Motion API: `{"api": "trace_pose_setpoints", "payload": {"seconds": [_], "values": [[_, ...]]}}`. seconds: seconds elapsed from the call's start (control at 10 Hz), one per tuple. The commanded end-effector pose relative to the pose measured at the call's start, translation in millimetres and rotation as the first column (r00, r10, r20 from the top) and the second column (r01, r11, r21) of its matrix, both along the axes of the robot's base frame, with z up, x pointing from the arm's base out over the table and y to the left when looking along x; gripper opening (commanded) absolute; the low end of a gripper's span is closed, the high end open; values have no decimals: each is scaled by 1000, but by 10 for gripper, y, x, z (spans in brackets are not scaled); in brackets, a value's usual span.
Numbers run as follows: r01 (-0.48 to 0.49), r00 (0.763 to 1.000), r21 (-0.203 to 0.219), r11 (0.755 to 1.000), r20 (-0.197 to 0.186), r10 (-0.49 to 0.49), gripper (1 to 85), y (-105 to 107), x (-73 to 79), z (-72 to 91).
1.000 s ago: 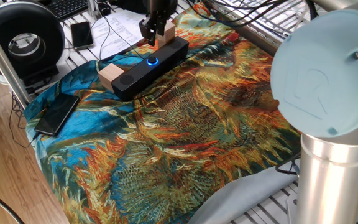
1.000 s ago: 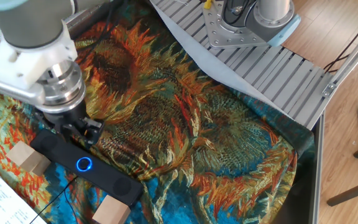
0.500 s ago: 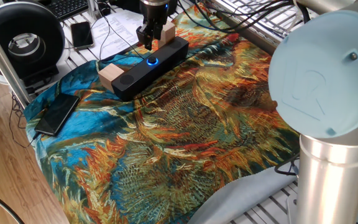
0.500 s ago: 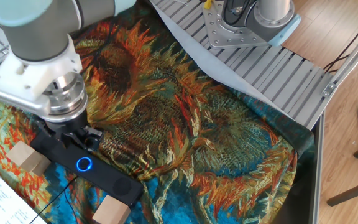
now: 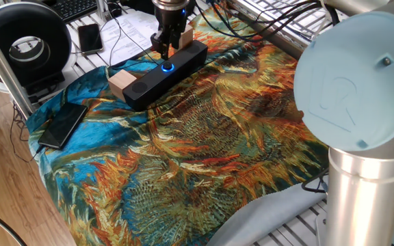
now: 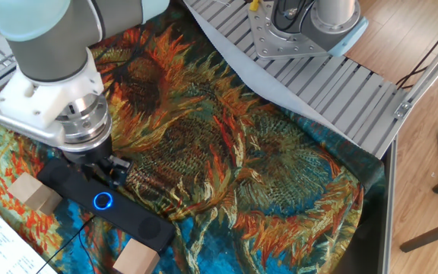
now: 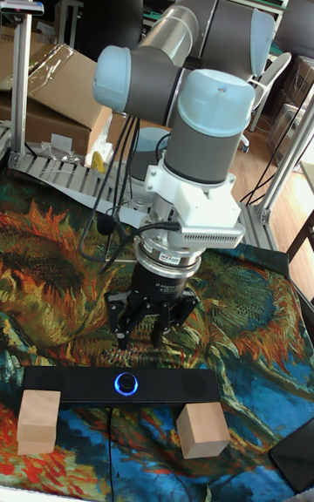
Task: Turn the knob to increase the volume of the speaker
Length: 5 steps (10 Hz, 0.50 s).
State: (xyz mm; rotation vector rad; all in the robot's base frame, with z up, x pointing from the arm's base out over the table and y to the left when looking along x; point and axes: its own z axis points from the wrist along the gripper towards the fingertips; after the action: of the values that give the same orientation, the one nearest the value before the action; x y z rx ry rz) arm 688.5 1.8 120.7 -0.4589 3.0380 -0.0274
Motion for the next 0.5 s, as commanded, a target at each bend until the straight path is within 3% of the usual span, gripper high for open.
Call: {"api": "trace_pose_setpoints", "payload": {"seconds": [0.0, 0.2, 0.4], "values": [[-15, 1000, -51, 999, -3, 15, 507, -139, -7, 7], [-40, 999, -50, 998, 34, 41, 503, -127, 92, 15], [-33, 999, -25, 999, 29, 34, 500, -63, 100, -7]]}}
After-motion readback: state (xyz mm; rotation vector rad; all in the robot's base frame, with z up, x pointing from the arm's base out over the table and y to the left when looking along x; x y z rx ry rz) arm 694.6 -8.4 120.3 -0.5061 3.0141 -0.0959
